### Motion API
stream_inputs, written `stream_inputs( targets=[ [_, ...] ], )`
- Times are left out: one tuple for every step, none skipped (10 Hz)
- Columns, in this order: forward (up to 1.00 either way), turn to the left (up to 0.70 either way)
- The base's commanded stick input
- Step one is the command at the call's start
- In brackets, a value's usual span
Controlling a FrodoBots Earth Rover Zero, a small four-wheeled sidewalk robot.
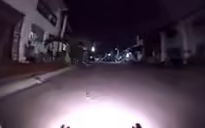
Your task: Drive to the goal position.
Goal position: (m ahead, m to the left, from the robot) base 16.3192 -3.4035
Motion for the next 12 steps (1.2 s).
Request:
stream_inputs(
  targets=[
    [0.85, 0.00],
    [0.85, 0.00],
    [0.85, 0.00],
    [0.85, -0.12],
    [0.85, -0.25],
    [0.85, -0.22],
    [0.85, 0.00],
    [0.85, 0.00],
    [0.85, 0.00],
    [0.85, 0.00],
    [0.85, 0.00],
    [0.85, 0.00]
  ],
)
